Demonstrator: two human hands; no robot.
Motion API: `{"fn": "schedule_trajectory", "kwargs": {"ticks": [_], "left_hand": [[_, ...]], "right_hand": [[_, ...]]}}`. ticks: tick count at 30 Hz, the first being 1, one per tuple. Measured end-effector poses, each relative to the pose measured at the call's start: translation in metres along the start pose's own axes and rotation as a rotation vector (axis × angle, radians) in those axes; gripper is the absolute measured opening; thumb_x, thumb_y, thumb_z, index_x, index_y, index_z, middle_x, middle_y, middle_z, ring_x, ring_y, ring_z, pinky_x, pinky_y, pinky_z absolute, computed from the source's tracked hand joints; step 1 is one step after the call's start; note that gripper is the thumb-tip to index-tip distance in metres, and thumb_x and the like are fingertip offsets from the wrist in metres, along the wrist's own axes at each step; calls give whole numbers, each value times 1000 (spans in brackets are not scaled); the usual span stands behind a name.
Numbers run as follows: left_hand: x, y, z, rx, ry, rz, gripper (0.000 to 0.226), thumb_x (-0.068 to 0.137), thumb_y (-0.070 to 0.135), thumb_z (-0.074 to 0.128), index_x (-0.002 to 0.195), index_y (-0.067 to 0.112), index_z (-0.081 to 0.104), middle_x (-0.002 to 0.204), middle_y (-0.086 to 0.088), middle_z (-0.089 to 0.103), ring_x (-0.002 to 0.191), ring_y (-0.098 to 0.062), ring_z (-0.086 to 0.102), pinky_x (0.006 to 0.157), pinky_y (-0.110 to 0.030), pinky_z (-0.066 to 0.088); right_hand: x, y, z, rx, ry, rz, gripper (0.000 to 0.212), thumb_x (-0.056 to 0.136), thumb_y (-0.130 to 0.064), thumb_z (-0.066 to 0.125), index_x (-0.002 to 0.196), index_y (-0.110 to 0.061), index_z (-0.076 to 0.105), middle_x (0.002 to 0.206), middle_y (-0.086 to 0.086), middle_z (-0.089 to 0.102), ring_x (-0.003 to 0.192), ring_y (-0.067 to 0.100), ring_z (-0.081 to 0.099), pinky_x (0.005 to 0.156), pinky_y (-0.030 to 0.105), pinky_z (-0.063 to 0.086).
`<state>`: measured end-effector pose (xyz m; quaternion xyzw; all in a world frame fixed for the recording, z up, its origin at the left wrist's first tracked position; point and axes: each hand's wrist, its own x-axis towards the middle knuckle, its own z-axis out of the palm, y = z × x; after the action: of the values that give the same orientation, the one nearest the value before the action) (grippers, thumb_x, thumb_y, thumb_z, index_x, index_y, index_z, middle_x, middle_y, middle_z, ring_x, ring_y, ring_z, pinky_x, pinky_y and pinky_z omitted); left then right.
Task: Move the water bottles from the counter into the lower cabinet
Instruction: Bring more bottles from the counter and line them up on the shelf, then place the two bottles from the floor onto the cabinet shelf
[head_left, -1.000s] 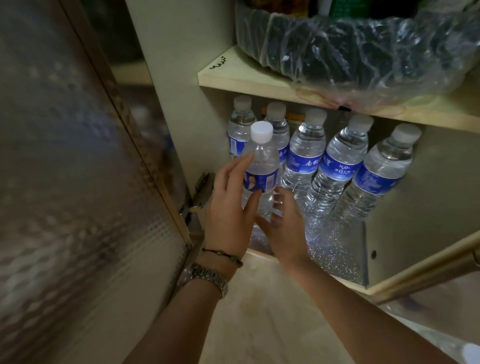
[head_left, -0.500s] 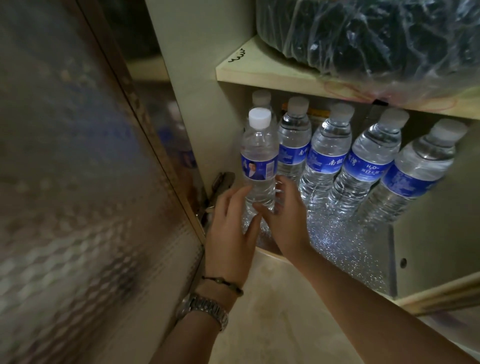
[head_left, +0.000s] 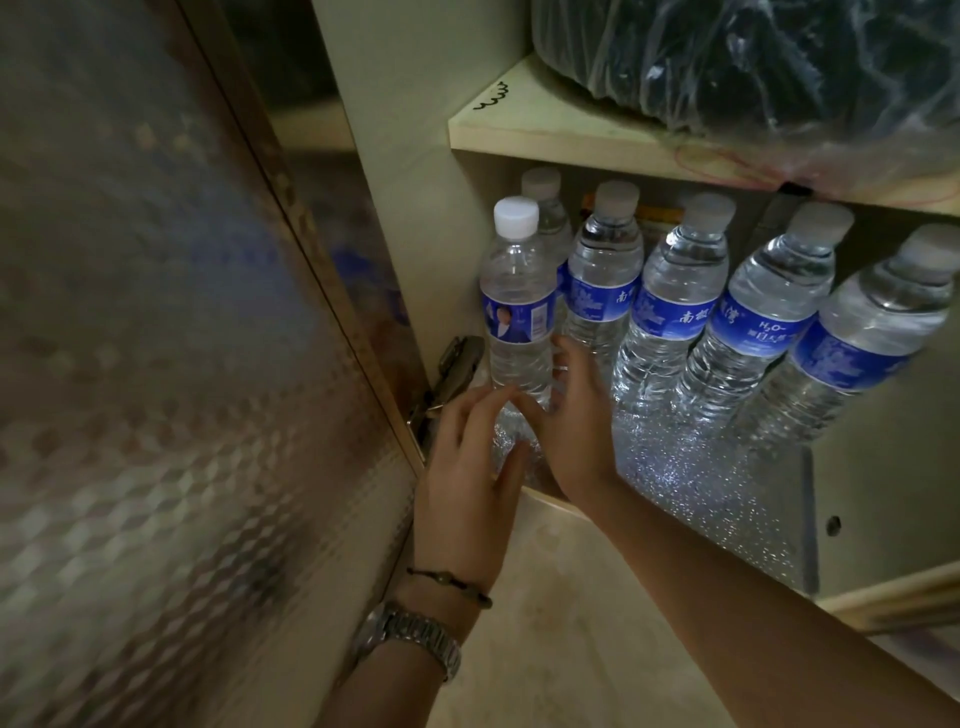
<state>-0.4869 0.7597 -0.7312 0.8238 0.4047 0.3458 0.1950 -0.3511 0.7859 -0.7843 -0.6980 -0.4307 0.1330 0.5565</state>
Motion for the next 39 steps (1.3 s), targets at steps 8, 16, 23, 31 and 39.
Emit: {"fn": "schedule_trajectory", "kwargs": {"ticks": [8,16,23,31,39], "left_hand": [[-3,1,-4,26,-3,8,53,82,9,66,130,23,47,130,0,47,117,-1,40,90,-2,27],[-8,4,-6,49,-26,22,58,81,11,65,126,35,37,129,4,46,116,-4,42,86,-12,35],[-22,13,-3,104,-104,61,43,76,13,71,117,16,58,120,-5,56,108,-24,57,82,-37,53],[-41,35,-6,236,-287,209,44,67,14,74,109,17,62,105,-6,64,91,-31,61,71,-40,53],[-65,59,18,256,-503,404,42,63,15,80,101,16,62,94,-8,64,78,-31,62,65,-39,53]], "right_hand": [[-1,-6,2,-29,-5,-1,69,75,-17,78,134,-14,41,126,9,54,113,22,57,91,45,51],[2,-15,-9,-121,-97,9,72,76,-14,78,135,-19,38,129,8,52,116,25,55,93,44,50],[-21,-31,-65,-558,-259,-54,50,83,-9,67,127,-12,44,124,14,50,114,31,50,86,38,47],[-78,-62,-144,-722,-344,-119,37,83,-12,63,118,-13,54,116,10,54,110,31,52,82,37,45],[-137,-82,-245,-744,-299,-106,31,78,-16,70,108,-17,62,105,4,60,96,29,60,73,40,53]]}}
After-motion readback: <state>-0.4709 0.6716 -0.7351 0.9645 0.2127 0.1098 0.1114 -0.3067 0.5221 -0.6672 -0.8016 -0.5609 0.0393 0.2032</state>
